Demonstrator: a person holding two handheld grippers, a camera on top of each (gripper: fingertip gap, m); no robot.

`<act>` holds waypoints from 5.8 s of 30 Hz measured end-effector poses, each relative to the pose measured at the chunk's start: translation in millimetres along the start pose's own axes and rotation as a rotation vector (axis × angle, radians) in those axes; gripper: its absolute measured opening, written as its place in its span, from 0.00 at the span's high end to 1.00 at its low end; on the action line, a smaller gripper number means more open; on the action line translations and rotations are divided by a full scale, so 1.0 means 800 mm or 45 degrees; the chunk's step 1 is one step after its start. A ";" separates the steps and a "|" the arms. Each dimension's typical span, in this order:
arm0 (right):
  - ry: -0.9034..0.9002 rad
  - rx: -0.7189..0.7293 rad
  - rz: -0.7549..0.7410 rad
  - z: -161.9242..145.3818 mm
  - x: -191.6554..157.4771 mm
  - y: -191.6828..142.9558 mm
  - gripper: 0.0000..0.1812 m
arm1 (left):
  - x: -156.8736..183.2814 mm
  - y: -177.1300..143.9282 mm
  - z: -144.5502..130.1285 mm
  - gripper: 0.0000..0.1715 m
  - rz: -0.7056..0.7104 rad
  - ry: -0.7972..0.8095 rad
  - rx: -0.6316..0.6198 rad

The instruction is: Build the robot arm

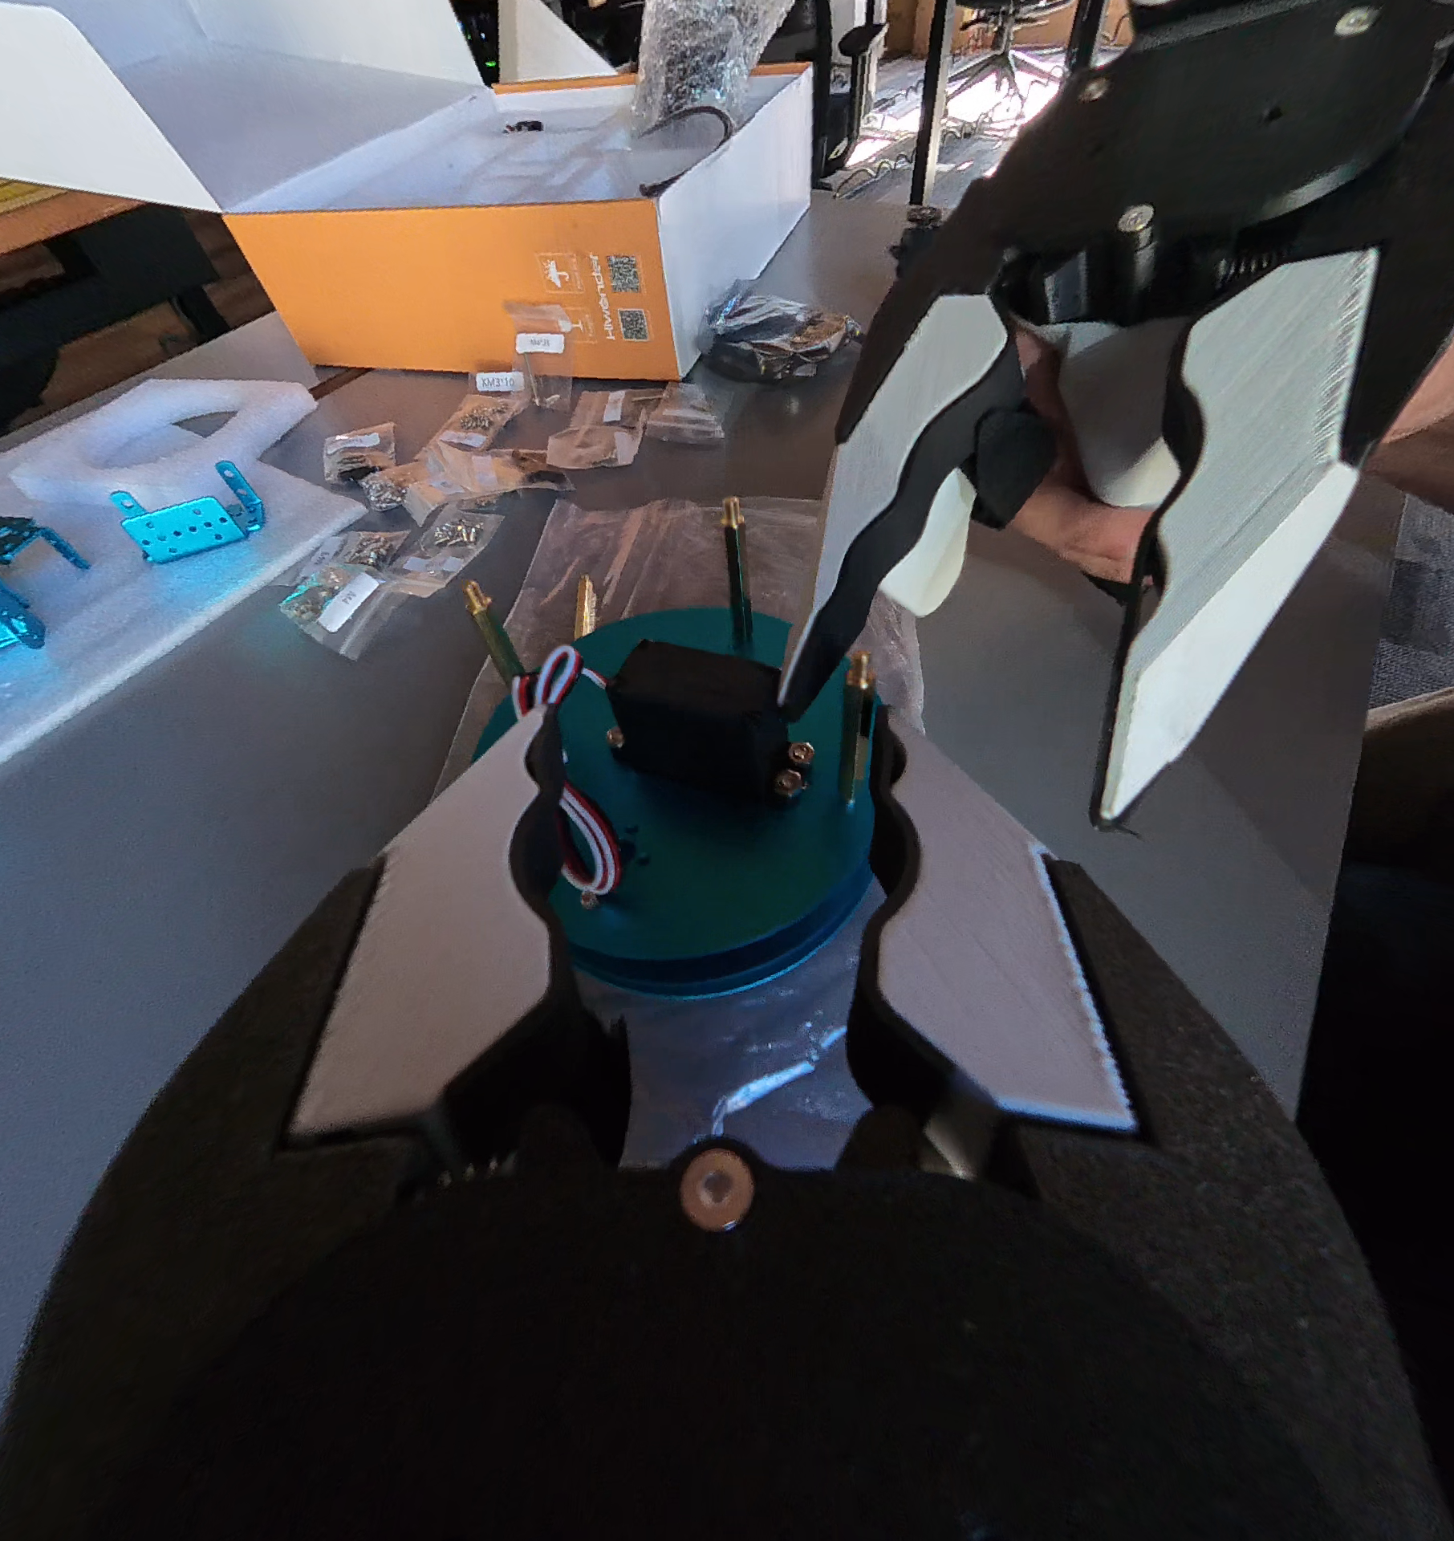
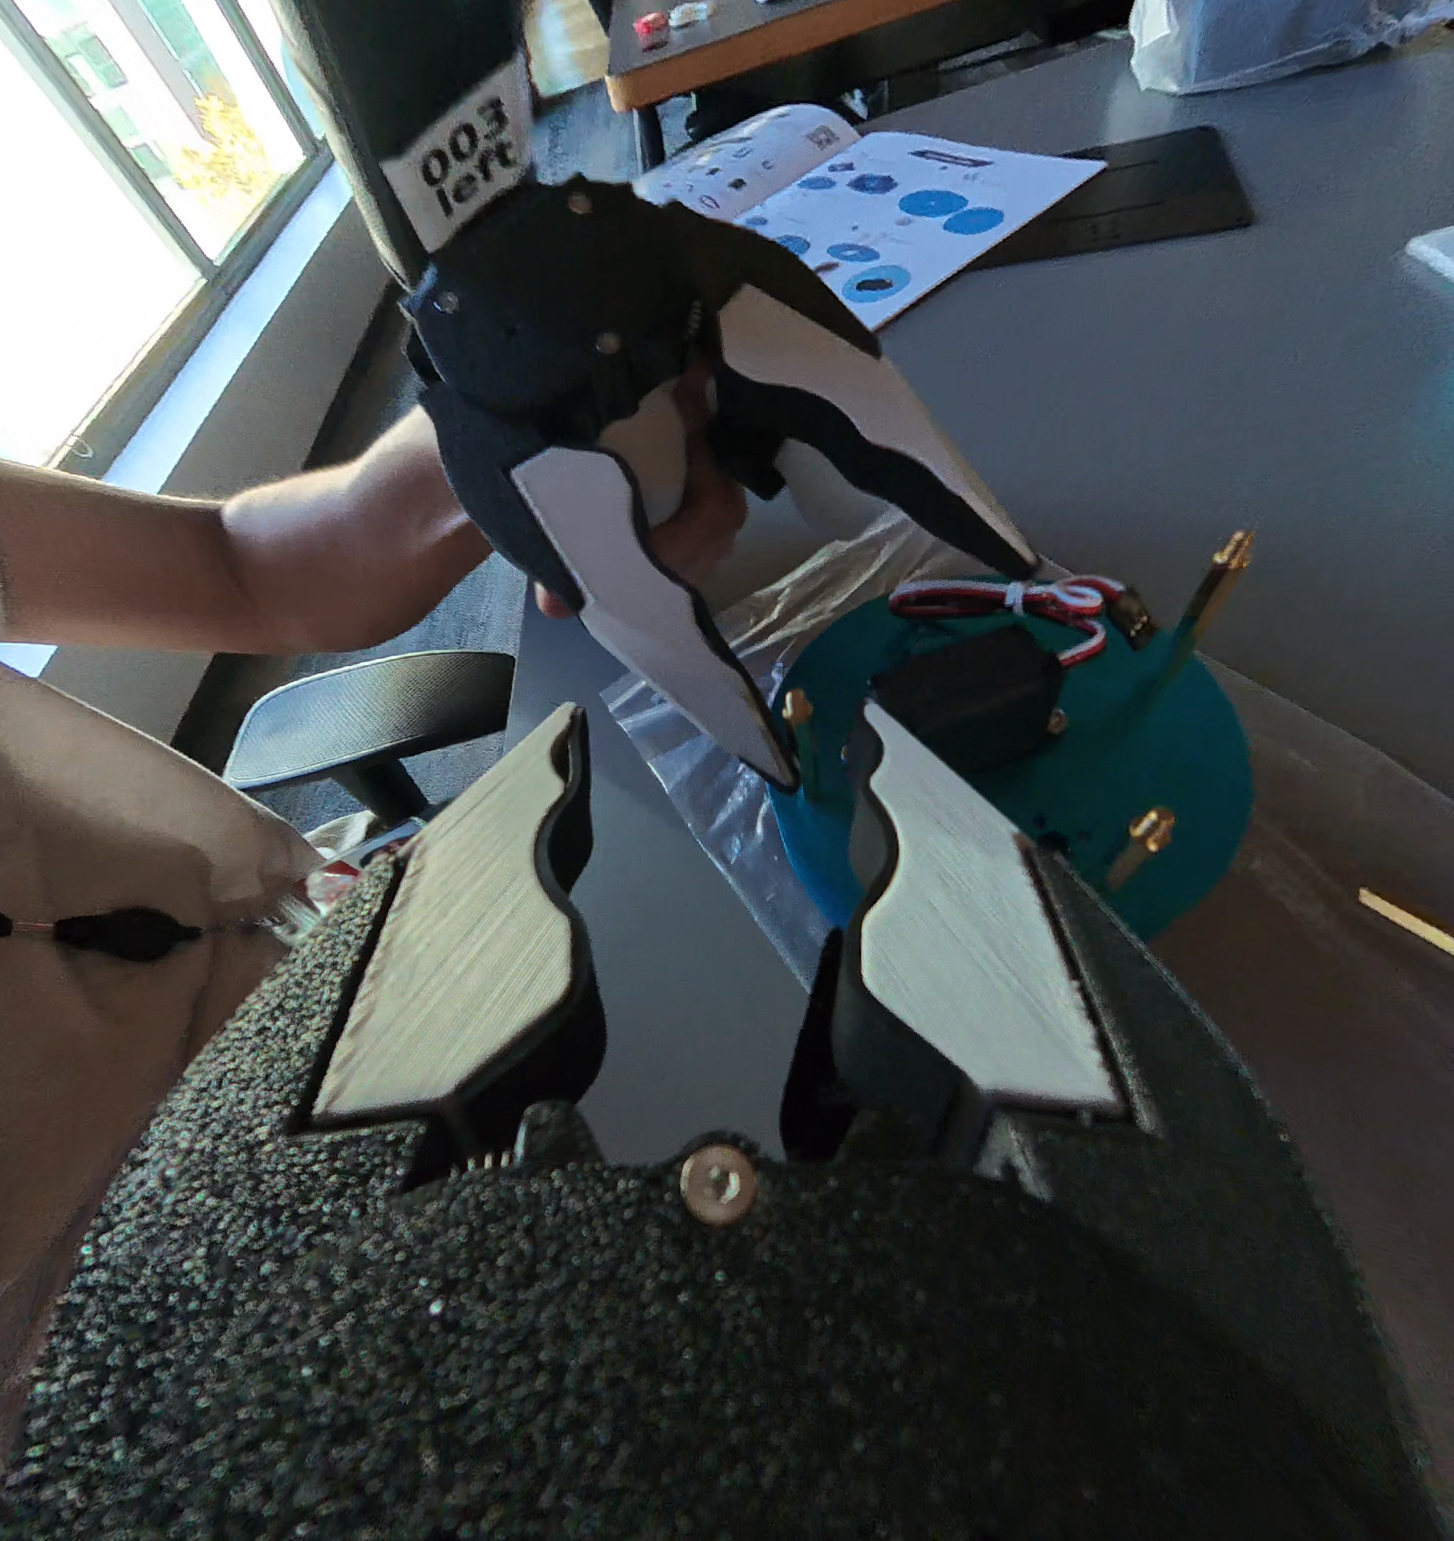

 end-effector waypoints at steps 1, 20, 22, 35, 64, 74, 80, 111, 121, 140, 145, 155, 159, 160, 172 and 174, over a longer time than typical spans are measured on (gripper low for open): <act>0.009 -0.001 0.027 0.001 0.001 0.002 0.67 | -0.001 0.004 -0.001 0.56 -0.013 -0.009 -0.004; 0.042 0.034 0.039 -0.012 -0.008 -0.003 0.66 | -0.016 0.004 -0.007 0.50 -0.125 0.051 0.016; 0.026 0.074 0.002 -0.009 -0.007 -0.015 0.67 | -0.019 -0.005 -0.007 0.51 -0.152 0.013 0.034; 0.005 0.026 -0.079 -0.013 -0.002 -0.022 0.68 | -0.033 -0.014 -0.013 0.49 -0.152 -0.056 0.035; 0.045 0.002 -0.107 -0.026 -0.009 -0.022 0.65 | -0.043 -0.025 -0.012 0.46 -0.116 -0.071 0.044; 0.024 0.032 -0.005 -0.011 -0.014 0.020 0.62 | -0.020 0.003 0.000 0.42 -0.155 0.105 0.032; 0.019 0.020 -0.105 -0.019 -0.016 -0.007 0.66 | -0.050 -0.030 -0.014 0.44 -0.153 0.023 0.050; 0.050 0.010 -0.116 -0.025 -0.018 -0.012 0.63 | -0.044 -0.036 -0.026 0.44 -0.110 0.019 0.029; 0.052 0.015 -0.005 -0.018 -0.021 0.014 0.67 | -0.040 -0.007 -0.016 0.40 -0.071 0.113 -0.006; 0.076 0.048 -0.036 -0.021 -0.023 0.009 0.65 | -0.062 -0.017 -0.037 0.42 -0.021 0.097 -0.041; 0.030 0.011 -0.090 -0.015 -0.011 0.021 0.59 | -0.035 -0.021 -0.014 0.42 -0.120 0.130 0.061; 0.051 0.063 -0.053 -0.013 -0.025 0.019 0.63 | -0.072 -0.012 -0.033 0.42 -0.015 0.093 -0.054; 0.036 0.039 -0.148 -0.018 -0.015 0.011 0.58 | -0.063 -0.025 -0.028 0.41 -0.082 0.070 -0.006; 0.021 0.042 -0.146 -0.014 -0.013 0.016 0.57 | -0.052 -0.025 -0.023 0.41 -0.119 0.088 0.009; 0.053 0.119 -0.048 -0.007 -0.031 0.018 0.62 | -0.077 -0.021 -0.034 0.40 -0.062 0.058 -0.030; 0.059 0.114 -0.109 -0.011 -0.030 0.009 0.59 | -0.076 -0.031 -0.034 0.40 -0.108 0.022 -0.014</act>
Point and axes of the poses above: each gripper's, where its closed fingertips meet, y out along the fingers, z out of its top, x = y × z across the jaws, the point moved 4 cm from there along -y, back along the fingers, and after that the axes turned 14 degrees about z, right-handed, at the moved point
